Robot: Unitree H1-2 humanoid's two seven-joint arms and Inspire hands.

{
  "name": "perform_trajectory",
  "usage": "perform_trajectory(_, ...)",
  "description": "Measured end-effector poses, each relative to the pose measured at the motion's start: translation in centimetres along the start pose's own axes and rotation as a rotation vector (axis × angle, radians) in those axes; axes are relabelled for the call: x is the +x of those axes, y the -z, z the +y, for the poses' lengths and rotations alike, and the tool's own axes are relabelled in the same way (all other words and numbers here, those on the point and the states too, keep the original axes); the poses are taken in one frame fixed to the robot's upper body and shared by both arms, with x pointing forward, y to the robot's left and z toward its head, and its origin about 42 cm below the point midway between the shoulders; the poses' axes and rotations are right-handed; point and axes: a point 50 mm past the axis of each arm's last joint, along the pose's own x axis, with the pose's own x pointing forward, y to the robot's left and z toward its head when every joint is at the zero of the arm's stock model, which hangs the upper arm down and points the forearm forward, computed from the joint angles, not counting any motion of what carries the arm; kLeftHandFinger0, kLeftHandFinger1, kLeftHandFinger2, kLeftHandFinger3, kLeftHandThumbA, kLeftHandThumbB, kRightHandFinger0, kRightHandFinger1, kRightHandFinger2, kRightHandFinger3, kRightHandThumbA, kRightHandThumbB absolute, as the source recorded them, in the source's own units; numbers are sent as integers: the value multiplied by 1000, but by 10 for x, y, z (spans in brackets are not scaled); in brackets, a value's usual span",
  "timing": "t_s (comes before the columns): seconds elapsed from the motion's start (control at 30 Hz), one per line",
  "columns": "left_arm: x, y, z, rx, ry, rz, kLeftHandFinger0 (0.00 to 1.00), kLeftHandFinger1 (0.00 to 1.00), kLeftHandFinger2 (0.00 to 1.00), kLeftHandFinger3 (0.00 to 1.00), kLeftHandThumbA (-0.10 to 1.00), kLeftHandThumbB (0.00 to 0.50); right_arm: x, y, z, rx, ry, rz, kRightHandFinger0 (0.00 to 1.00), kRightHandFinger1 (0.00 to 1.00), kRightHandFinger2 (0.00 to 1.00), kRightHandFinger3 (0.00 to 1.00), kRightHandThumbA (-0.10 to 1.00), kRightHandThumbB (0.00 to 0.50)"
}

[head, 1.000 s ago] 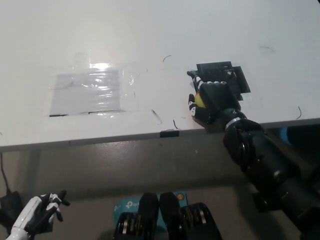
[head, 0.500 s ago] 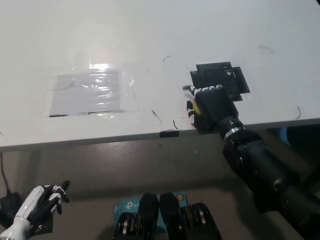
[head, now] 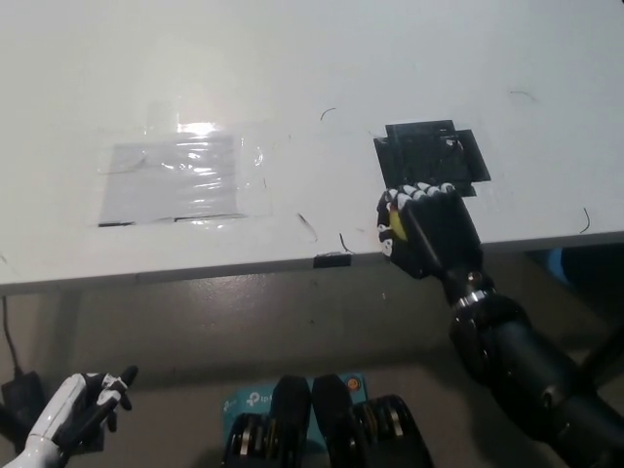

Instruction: The robot uses right hand to squeeze a small tennis ball placed on the black area of the table

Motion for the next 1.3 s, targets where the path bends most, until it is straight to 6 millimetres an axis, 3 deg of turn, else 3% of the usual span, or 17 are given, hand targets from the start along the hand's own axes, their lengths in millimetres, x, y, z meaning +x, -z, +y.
perform_trajectory(0.03,-1,1,0,1,0,0,31,51,166,277,712,312,-2,0,0,11,17,-2,0,19,362,373,-100,297)
perform_trajectory(0.07,-2,2,-1,1,0,0,41,60,174,296,711,321,-4,1,0,18,28,-3,0,3,328,301,-100,279)
perform_trajectory(0.1,-4,3,-1,1,0,0,36,48,167,308,712,319,-6,2,0,29,41,1,0,0,231,175,-100,297)
perform_trajectory(0.13,-5,4,-1,1,0,1,32,48,169,306,713,316,-7,2,0,46,55,8,0,0,209,132,-100,278)
perform_trajectory(0.17,-6,6,-2,2,0,3,30,46,177,317,712,311,-8,3,0,65,71,16,0,0,160,96,-100,314)
perform_trajectory(0.2,-8,7,-2,3,0,5,30,46,178,318,712,311,-8,4,-2,88,91,26,0,0,142,77,-100,316)
perform_trajectory(0.23,-8,7,-2,3,1,6,32,48,181,321,716,314,-8,4,-3,97,98,29,0,0,121,51,-100,290)
perform_trajectory(0.27,-11,9,-3,4,1,8,39,59,194,328,717,320,-9,6,-5,123,121,46,0,0,122,57,-100,268)
perform_trajectory(0.4,-15,14,-4,2,1,16,56,68,201,356,716,322,-3,9,-16,173,186,71,0,0,251,302,-100,214)
perform_trajectory(0.63,-23,21,-7,-3,3,35,36,59,201,355,725,314,22,8,-52,239,325,78,0,0,236,317,-100,237)
perform_trajectory(0.67,-24,22,-7,-3,3,38,27,50,197,366,724,317,25,9,-56,241,336,78,0,1,244,331,-100,223)
perform_trajectory(0.77,-26,24,-7,-2,1,41,15,38,184,377,737,332,34,13,-65,241,355,82,0,0,217,322,-100,244)
perform_trajectory(0.9,-26,23,-6,1,-1,32,7,31,174,340,720,335,41,17,-76,253,373,89,0,0,148,233,-100,271)
perform_trajectory(0.97,-26,23,-6,1,-3,27,5,33,185,362,718,338,44,19,-79,262,378,93,0,0,146,198,-100,243)
perform_trajectory(1.13,-26,24,-4,-1,-9,25,0,20,168,338,661,342,49,22,-85,291,387,104,0,0,141,154,-100,258)
perform_trajectory(1.17,-26,25,-4,-2,-10,25,0,21,170,333,665,356,49,22,-86,296,386,106,0,0,109,116,-100,294)
perform_trajectory(1.3,-27,30,-4,-5,-10,32,5,26,173,346,673,384,51,21,-92,319,400,103,0,0,101,105,-100,282)
